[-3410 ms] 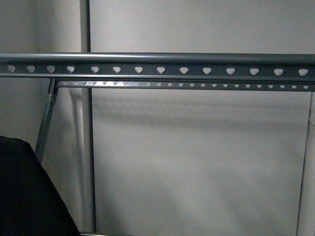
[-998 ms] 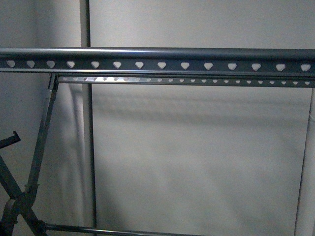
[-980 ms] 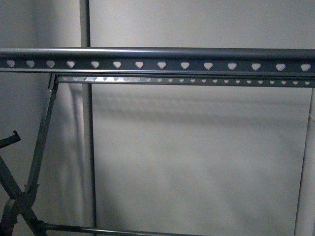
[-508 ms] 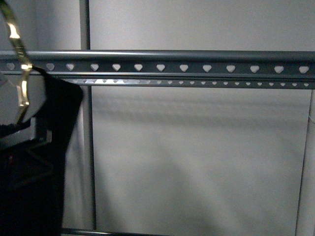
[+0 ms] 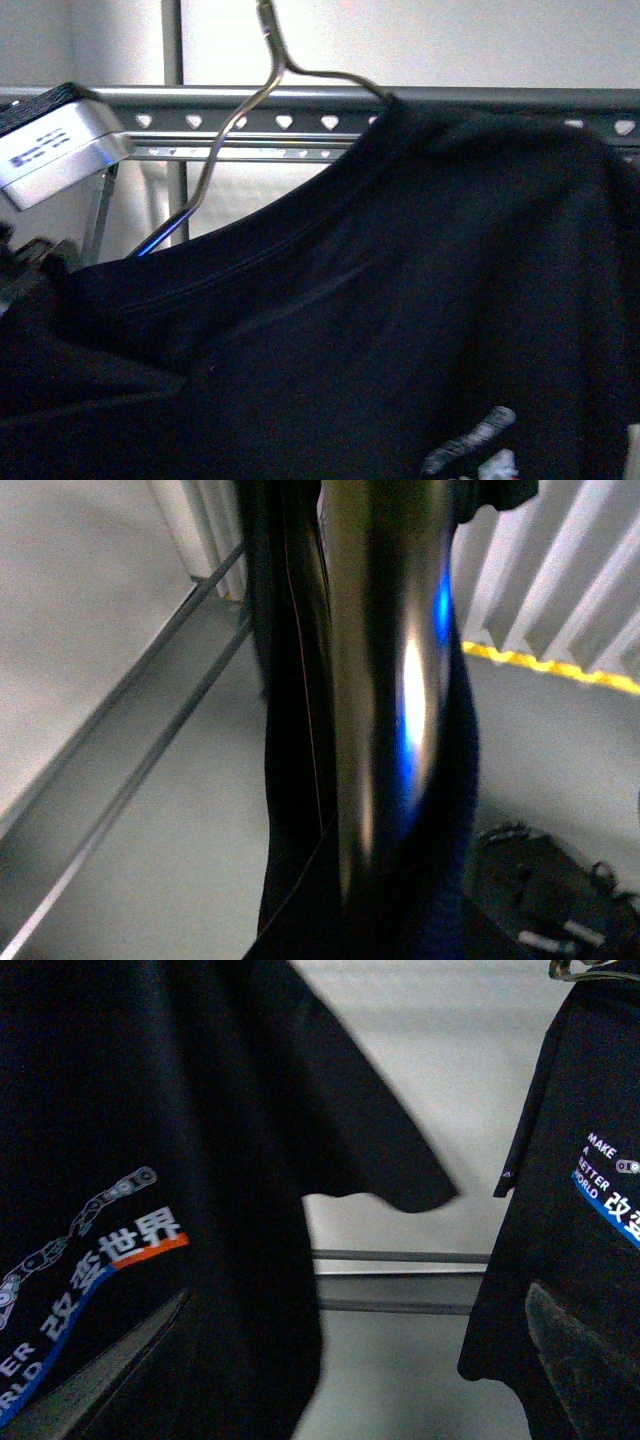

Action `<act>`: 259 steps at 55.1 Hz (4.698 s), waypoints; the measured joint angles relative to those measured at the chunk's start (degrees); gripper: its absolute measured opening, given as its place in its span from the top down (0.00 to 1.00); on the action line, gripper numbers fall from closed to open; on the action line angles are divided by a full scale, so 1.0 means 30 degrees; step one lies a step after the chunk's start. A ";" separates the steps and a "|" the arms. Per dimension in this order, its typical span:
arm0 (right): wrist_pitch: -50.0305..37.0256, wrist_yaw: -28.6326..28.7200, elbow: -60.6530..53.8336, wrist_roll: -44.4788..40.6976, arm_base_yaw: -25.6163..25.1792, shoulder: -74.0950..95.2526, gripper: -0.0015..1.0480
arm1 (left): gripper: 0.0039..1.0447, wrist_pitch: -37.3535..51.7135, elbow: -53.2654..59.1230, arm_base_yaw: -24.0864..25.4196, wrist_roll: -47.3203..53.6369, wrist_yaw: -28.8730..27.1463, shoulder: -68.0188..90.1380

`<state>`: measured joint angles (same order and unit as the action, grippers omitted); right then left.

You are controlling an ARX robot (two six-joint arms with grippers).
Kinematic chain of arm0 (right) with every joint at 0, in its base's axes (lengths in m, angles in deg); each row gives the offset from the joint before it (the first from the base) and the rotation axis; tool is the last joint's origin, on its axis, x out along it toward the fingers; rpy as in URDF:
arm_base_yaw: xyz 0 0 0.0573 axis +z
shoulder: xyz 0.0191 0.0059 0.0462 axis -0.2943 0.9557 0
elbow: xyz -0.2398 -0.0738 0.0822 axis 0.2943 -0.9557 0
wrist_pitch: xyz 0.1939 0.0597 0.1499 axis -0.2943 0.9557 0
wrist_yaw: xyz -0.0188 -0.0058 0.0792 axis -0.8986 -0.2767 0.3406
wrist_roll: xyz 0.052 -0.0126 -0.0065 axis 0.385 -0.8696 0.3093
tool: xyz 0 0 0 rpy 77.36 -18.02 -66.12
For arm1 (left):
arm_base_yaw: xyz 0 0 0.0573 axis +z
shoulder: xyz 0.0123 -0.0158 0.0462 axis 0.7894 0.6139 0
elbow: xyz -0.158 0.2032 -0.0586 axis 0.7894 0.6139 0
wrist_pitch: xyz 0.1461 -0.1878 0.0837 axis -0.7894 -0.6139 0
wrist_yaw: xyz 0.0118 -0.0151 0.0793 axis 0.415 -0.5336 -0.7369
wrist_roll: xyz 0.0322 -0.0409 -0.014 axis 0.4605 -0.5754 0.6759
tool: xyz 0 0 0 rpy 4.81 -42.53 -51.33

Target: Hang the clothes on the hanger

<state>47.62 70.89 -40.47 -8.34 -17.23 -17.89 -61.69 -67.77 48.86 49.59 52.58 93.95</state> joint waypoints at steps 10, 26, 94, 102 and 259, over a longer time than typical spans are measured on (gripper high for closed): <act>0.0000 -0.0015 0.0000 0.0000 0.0000 0.0000 0.07 | 0.95 0.0678 -0.3891 -0.1552 0.6156 -0.3002 0.3585; 0.0000 -0.0007 0.0000 0.0000 0.0000 0.0000 0.07 | 0.95 0.2157 -0.4262 -0.2477 0.8400 -0.4714 0.4670; 0.4437 1.0659 2.1172 -2.1835 -0.0211 2.6724 0.22 | 0.95 0.2157 -0.4284 -0.2412 0.8794 -0.4758 0.4670; 0.4080 1.0877 2.1573 -2.0852 -0.0474 2.8013 0.50 | 0.95 0.2157 -0.4284 -0.2426 0.8823 -0.4772 0.4670; -0.1494 0.7577 2.1354 0.4277 -0.4109 3.0454 0.78 | 0.97 1.8855 1.8411 0.1071 -1.8404 -1.7340 -1.4549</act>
<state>43.14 93.62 23.59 4.49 -29.56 73.47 -5.13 -12.54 52.07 -5.62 0.56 50.31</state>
